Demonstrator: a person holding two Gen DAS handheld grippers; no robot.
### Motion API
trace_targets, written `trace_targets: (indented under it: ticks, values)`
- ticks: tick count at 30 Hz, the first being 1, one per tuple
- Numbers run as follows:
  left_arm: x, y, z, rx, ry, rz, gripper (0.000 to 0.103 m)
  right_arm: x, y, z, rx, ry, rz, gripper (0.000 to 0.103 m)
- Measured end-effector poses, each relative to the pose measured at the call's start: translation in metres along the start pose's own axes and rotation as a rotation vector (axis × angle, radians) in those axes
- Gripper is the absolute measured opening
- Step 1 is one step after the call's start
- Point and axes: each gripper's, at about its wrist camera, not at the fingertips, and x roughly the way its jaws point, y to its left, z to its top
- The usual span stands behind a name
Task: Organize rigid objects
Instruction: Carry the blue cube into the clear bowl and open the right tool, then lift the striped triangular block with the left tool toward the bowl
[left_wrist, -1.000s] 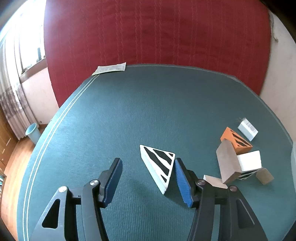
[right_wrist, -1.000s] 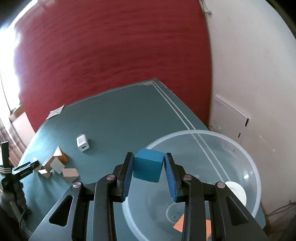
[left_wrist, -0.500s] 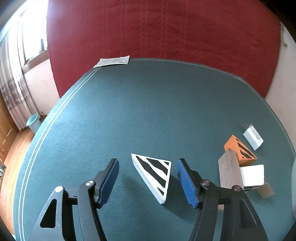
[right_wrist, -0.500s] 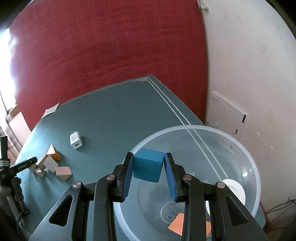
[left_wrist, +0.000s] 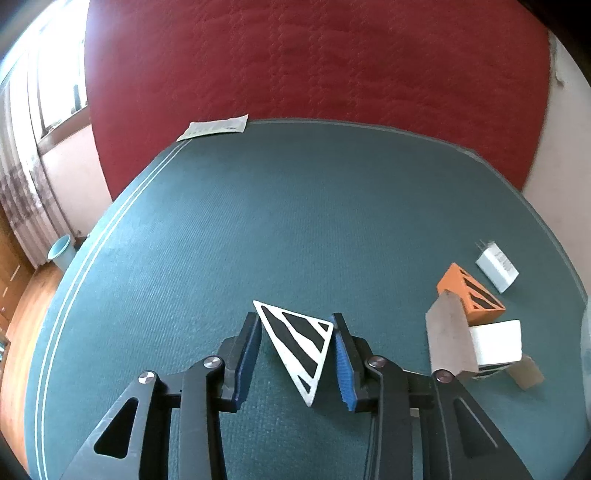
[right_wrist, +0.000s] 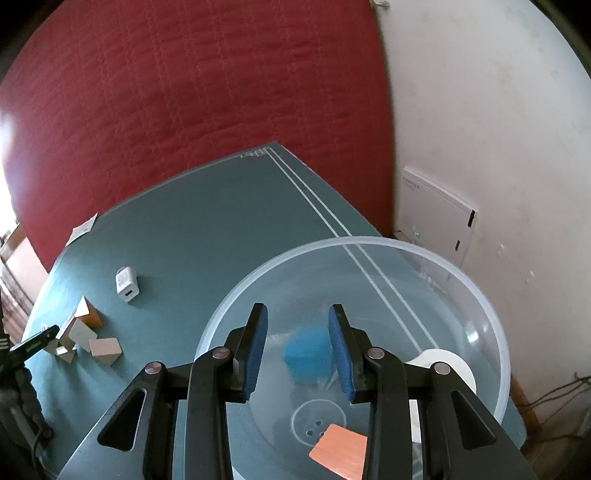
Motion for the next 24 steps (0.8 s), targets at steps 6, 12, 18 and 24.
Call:
trace_targets:
  ticks: [6, 12, 18, 24]
  values:
    - [-0.01, -0.004, 0.0, 0.006, -0.023, -0.018, 0.038, 0.0, -0.006, 0.001, 0.017, -0.004, -0.007, 0.036]
    - [-0.02, -0.012, 0.002, 0.025, -0.048, -0.037, 0.034, -0.002, -0.011, 0.004, 0.034, -0.011, -0.014, 0.036]
    - [-0.017, -0.017, 0.001, 0.044, -0.054, -0.027, 0.034, -0.002, -0.01, 0.003, 0.033, -0.011, -0.007, 0.036]
    - [-0.014, -0.016, -0.004, 0.04, -0.031, -0.029, 0.033, -0.002, -0.009, 0.001, 0.034, -0.004, -0.007, 0.036]
